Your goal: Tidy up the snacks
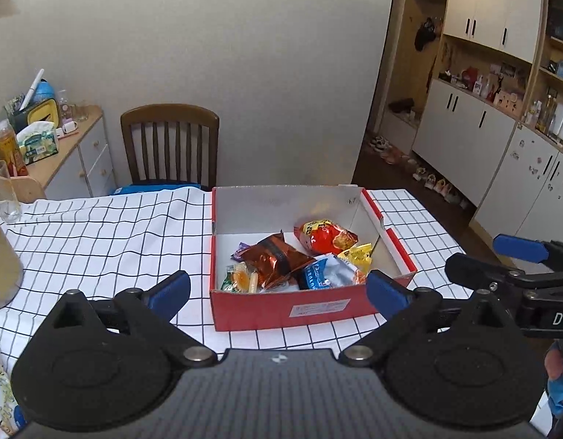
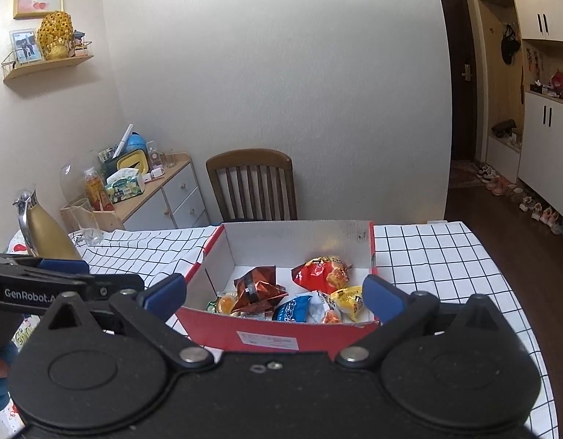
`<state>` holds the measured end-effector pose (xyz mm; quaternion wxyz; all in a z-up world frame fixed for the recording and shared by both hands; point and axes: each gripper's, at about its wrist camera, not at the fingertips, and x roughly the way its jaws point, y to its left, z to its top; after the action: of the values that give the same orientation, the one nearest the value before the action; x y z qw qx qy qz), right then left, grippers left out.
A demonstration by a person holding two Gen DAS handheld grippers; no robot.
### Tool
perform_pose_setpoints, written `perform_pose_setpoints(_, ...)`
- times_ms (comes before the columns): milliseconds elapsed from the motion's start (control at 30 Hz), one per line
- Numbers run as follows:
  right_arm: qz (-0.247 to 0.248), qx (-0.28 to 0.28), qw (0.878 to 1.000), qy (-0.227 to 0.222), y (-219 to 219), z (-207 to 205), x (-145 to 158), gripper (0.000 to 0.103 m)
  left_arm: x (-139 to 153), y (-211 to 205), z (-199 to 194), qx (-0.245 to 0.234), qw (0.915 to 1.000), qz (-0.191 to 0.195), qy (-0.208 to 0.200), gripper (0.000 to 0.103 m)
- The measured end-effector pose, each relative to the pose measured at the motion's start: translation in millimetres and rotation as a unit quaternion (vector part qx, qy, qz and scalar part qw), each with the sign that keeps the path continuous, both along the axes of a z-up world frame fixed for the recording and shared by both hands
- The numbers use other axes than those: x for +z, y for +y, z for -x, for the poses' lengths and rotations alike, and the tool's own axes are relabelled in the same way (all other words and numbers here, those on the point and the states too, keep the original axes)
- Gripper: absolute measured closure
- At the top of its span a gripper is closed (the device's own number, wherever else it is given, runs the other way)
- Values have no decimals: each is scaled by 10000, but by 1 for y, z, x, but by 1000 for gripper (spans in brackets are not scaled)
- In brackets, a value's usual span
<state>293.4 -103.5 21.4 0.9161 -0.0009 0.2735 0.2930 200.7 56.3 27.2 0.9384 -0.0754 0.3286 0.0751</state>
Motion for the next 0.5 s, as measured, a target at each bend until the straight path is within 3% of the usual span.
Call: perform_pose_setpoints(500, 62, -83, 9999, -64, -6, 15, 3, 0, 2, -8, 11, -85, 10000, 4, -10, 0)
